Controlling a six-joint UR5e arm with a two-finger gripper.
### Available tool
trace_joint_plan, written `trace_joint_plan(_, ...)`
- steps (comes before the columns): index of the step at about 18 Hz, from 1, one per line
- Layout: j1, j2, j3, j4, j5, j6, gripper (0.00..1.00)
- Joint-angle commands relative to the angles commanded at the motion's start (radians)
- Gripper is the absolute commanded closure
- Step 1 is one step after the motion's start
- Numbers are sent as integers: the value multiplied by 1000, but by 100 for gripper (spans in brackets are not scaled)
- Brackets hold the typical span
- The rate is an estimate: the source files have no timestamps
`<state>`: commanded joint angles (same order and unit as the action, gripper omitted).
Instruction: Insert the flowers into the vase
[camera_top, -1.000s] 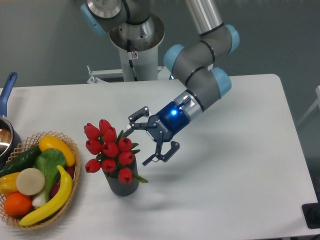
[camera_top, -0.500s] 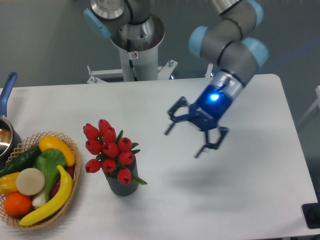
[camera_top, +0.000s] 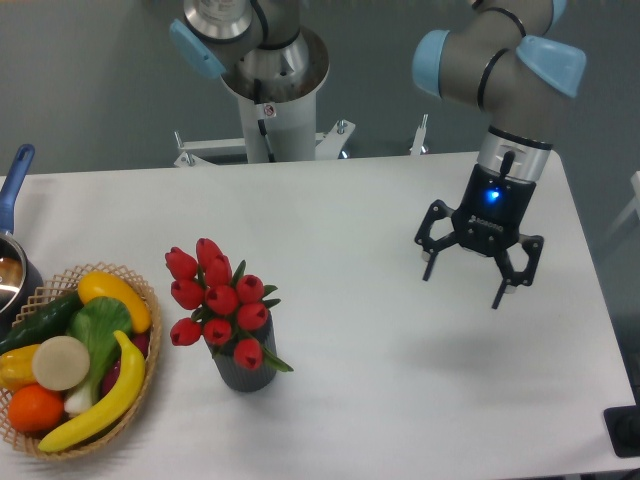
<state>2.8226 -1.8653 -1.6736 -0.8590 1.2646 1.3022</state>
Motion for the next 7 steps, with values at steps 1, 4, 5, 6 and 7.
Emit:
trace_joint_plan(1,-15,0,11,-8,60,6,0)
trace_joint_plan(4,-48,-34,66,-47,107,38,0)
trace_joint_plan(5,-48,-47,95,-89,117,49,0)
trace_joint_plan(6,-49,-58,121,-147,146,69,0)
trace_joint_plan(7,-55,-61,146,-194,183,100,0)
